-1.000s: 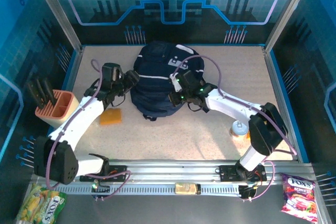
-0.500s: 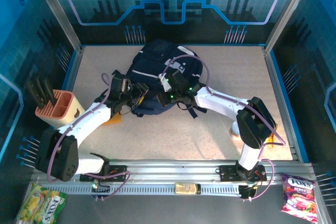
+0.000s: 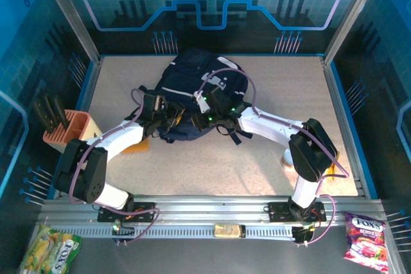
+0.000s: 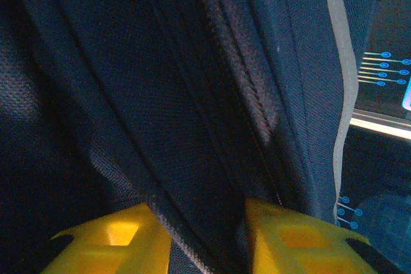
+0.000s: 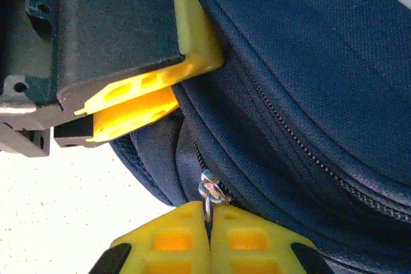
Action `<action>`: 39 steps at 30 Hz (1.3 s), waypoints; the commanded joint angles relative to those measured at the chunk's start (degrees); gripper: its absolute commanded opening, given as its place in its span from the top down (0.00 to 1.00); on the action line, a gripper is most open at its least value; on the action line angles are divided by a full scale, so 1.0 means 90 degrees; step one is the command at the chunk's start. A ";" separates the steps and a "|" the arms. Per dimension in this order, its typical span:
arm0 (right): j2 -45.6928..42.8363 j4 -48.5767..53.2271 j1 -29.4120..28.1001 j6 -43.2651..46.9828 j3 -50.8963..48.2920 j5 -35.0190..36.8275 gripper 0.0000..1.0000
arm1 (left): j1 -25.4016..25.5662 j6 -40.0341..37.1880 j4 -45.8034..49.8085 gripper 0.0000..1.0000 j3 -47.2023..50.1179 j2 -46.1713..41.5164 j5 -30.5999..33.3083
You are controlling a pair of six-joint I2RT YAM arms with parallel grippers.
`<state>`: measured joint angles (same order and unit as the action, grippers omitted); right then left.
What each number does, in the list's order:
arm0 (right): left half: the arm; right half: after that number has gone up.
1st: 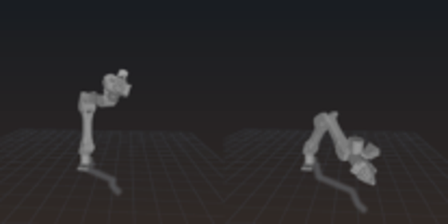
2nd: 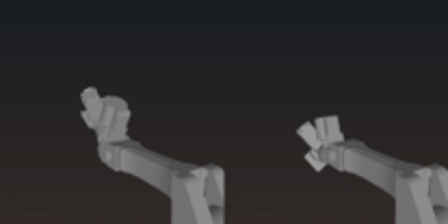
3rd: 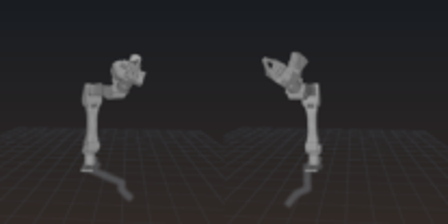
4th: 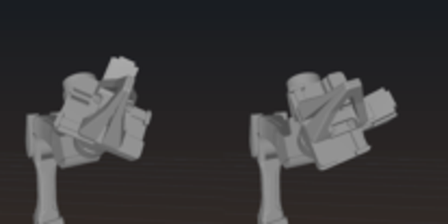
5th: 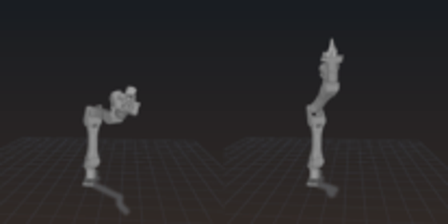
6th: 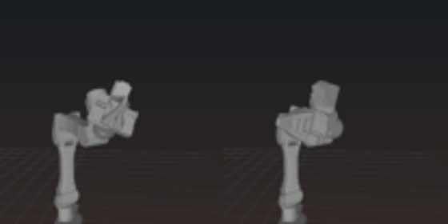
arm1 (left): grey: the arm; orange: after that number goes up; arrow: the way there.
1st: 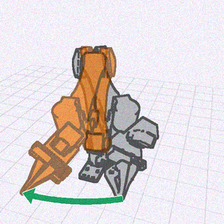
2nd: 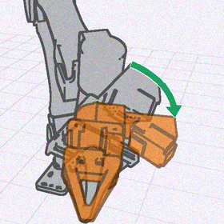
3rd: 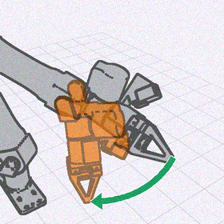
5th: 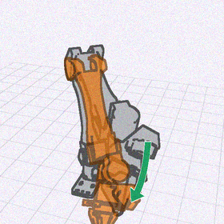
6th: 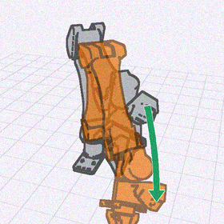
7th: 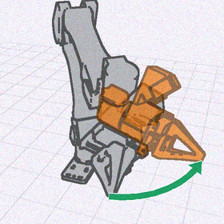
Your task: Pack books, pencil case, and school supplies into a backpack
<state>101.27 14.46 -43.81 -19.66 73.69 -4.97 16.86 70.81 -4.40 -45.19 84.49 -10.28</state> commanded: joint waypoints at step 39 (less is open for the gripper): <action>0.1115 0.1440 0.2501 -0.0518 0.1014 0.2391 0.87 | -0.0193 -0.1363 0.0714 1.00 -0.0325 -0.0043 -0.0471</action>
<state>109.36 23.88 -25.63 -21.34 80.62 8.75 16.19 62.48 -1.54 -46.89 84.53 -12.53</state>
